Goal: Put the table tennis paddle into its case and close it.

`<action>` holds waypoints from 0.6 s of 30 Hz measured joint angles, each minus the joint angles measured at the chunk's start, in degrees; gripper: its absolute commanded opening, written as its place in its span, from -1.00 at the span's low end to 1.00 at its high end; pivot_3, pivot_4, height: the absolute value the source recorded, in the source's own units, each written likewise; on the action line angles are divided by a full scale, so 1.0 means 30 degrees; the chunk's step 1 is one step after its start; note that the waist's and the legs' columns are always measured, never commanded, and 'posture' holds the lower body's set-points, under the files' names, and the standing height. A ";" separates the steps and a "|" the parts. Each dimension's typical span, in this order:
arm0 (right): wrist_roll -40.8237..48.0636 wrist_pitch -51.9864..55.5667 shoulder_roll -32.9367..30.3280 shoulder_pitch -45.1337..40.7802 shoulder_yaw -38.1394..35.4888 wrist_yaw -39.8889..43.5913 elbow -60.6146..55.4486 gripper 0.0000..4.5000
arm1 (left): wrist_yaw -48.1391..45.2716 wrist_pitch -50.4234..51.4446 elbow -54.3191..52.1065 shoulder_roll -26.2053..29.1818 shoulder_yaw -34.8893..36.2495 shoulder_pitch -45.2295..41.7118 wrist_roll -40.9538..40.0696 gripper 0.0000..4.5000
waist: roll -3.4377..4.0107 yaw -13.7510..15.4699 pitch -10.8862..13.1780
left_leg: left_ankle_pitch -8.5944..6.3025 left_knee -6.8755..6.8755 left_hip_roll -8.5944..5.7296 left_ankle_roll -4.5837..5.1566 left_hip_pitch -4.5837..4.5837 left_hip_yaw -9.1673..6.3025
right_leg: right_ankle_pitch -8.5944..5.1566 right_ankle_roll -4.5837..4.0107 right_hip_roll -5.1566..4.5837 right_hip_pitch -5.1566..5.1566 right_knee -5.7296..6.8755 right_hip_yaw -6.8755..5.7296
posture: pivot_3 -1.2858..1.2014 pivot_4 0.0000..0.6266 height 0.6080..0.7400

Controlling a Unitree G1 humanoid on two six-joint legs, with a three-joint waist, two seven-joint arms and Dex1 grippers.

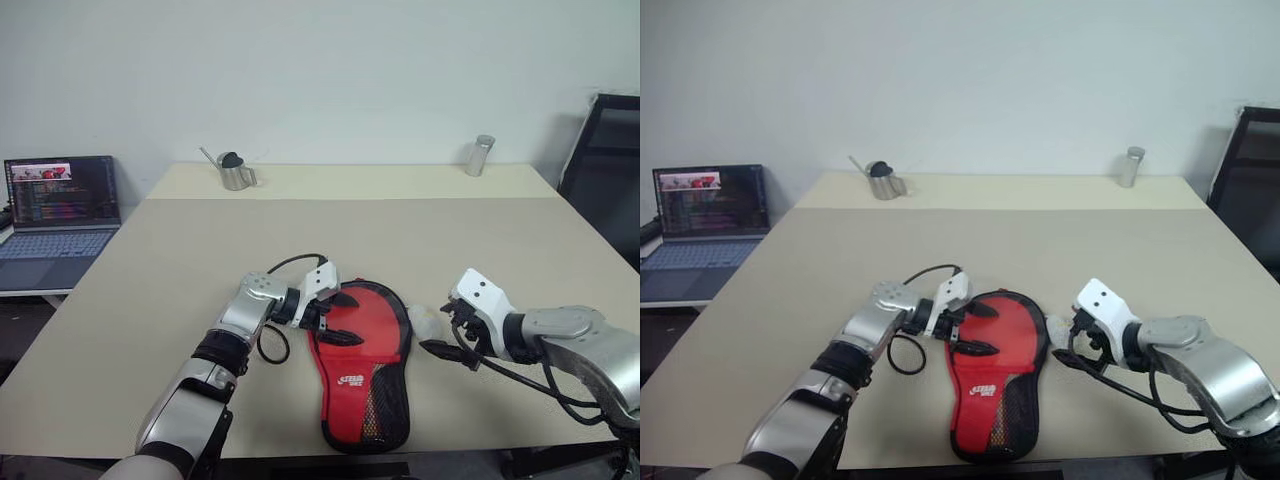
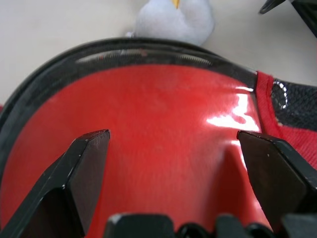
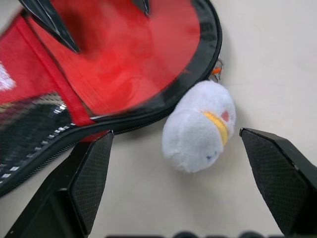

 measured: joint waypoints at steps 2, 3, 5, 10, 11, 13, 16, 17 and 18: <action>-0.0572 -0.0670 0.0050 -0.0139 0.0814 -0.0011 0.0629 1.00 | 0.0016 -0.0133 0.0051 -0.0036 -0.0001 -0.0015 0.0029 0.98 | 0.0001 0.0005 0.0000 | 0.0000 0.0000 0.0000 0.0000 0.0000 0.0001 | 0.0000 -0.0001 -0.0002 0.0000 0.0000 0.0001 | 0.03 -0.52 1.00; -0.0860 -0.1016 0.0138 -0.0275 0.1194 -0.0035 0.0988 1.00 | 0.0028 -0.0158 0.0063 -0.0043 -0.0011 -0.0021 0.0057 0.98 | 0.0000 0.0001 0.0000 | 0.0000 0.0001 0.0001 0.0000 0.0002 0.0002 | 0.0001 -0.0001 -0.0002 0.0000 0.0001 0.0002 | 0.03 -0.52 1.00; -0.1528 -0.1718 0.0264 -0.0591 0.1918 -0.0081 0.1590 1.00 | 0.0128 -0.0288 0.0081 -0.0043 -0.0187 -0.0044 0.0192 0.98 | 0.0001 -0.0005 0.0000 | 0.0000 0.0001 0.0002 0.0000 0.0004 -0.0001 | 0.0001 -0.0001 -0.0002 0.0000 0.0005 0.0001 | 0.03 -0.52 1.00; -0.3234 -0.3465 0.0581 -0.0842 0.3227 -0.0339 0.2739 1.00 | 0.0194 -0.0699 0.0206 -0.0033 -0.0301 -0.0146 0.0439 0.98 | 0.0000 0.0008 0.0000 | 0.0000 0.0005 0.0001 -0.0001 0.0004 0.0004 | 0.0001 -0.0002 -0.0004 0.0001 0.0005 0.0002 | 0.03 -0.52 1.00; -0.3642 -0.3761 0.0755 -0.0893 0.3421 -0.0455 0.3042 1.00 | 0.0173 -0.0699 0.0212 -0.0030 -0.0301 -0.0147 0.0442 0.98 | 0.0000 0.0004 -0.0001 | 0.0000 0.0007 0.0002 -0.0001 0.0004 0.0003 | 0.0001 -0.0002 -0.0004 0.0001 0.0006 0.0002 | 0.03 -0.52 1.00; -0.4415 -0.4343 0.1109 -0.1098 0.3814 -0.0618 0.3670 1.00 | 0.0162 -0.0699 0.0217 -0.0033 -0.0306 -0.0150 0.0449 0.98 | 0.0001 0.0001 -0.0001 | 0.0001 0.0008 0.0003 -0.0001 0.0008 0.0001 | 0.0001 -0.0002 -0.0002 0.0001 0.0012 0.0002 | 0.03 -0.52 1.00; -0.5119 -0.4813 0.1491 -0.1162 0.4030 -0.0823 0.4114 0.92 | 0.0149 -0.0696 0.0216 -0.0042 -0.0307 -0.0150 0.0440 1.00 | 0.0002 0.0004 -0.0001 | 0.0001 0.0009 0.0002 -0.0001 0.0006 0.0004 | 0.0002 -0.0002 -0.0003 0.0001 0.0012 0.0003 | 0.03 -0.52 1.00; -0.5253 -0.4921 0.1624 -0.1169 0.4031 -0.0875 0.4276 0.82 | 0.0145 -0.0693 0.0215 -0.0041 -0.0309 -0.0151 0.0441 1.00 | 0.0002 0.0004 -0.0001 | 0.0001 0.0010 0.0001 -0.0001 0.0006 0.0005 | 0.0002 -0.0003 -0.0004 0.0001 0.0012 0.0003 | 0.03 -0.52 1.00; -0.5511 -0.5056 0.1826 -0.1180 0.4031 -0.0946 0.4483 0.71 | 0.0143 -0.0688 0.0215 -0.0043 -0.0312 -0.0152 0.0443 1.00 | 0.0001 0.0003 -0.0001 | 0.0001 0.0013 0.0001 -0.0001 0.0006 0.0005 | 0.0002 -0.0003 -0.0005 0.0001 0.0013 0.0003 | 0.03 -0.52 1.00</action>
